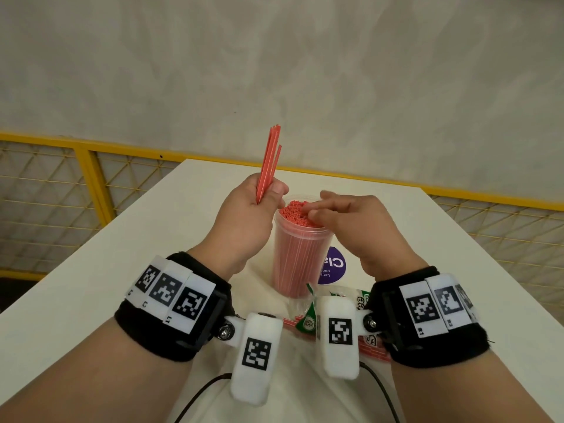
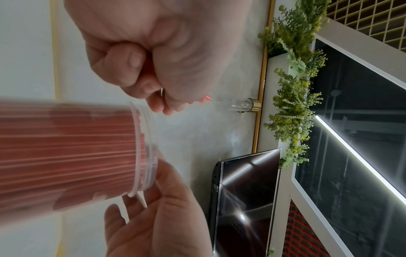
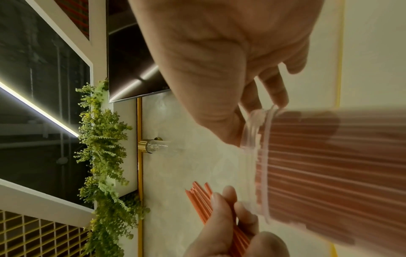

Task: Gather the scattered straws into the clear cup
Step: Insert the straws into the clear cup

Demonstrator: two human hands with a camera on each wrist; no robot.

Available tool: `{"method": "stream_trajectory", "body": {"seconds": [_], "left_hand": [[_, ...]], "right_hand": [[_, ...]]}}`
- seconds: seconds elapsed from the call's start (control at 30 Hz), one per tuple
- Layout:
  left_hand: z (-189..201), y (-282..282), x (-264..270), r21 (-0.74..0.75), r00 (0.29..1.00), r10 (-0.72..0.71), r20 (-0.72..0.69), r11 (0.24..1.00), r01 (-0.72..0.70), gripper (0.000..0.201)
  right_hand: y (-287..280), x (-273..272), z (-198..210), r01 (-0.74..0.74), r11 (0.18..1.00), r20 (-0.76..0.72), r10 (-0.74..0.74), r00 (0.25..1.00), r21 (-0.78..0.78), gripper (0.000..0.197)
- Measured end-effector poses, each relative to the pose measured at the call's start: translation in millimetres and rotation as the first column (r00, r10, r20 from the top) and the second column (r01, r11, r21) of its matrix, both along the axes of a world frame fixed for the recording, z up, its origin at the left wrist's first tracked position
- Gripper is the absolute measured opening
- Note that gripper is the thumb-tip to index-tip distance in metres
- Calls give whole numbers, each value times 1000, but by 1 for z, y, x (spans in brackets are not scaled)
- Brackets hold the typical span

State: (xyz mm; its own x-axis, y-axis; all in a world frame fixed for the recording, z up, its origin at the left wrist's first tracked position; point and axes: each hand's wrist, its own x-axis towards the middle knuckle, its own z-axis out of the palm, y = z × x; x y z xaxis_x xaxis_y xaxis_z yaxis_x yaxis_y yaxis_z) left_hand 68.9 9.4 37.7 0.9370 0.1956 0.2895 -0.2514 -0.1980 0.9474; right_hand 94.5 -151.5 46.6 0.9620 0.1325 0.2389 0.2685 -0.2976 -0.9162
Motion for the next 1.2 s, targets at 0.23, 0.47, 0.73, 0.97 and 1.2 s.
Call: {"method": "stream_trajectory", "body": {"seconds": [0.23,0.47,0.73,0.97,1.2], "left_hand": [[7,4,-1,-280,992,-66,-107,959,33,30],[12,5,-6,-387,962,-240,-133,906,172,30],[16,2,-12,-314,932,-322,-166,913,260,26],[16,0,-14,-289,904,-384,-191,902,322,34],[16,-3,-14,-292,910,-378,-171,901,320,37]], "right_hand": [[-1,3,-1,5,999,18,-4,1000,-51,22],[1,2,1,37,991,104,-24,994,-131,15],[6,-17,22,54,988,254,-89,963,143,43],[6,-22,25,-52,965,214,-5,977,258,50],[5,-20,24,-54,929,225,-33,974,367,35]]}}
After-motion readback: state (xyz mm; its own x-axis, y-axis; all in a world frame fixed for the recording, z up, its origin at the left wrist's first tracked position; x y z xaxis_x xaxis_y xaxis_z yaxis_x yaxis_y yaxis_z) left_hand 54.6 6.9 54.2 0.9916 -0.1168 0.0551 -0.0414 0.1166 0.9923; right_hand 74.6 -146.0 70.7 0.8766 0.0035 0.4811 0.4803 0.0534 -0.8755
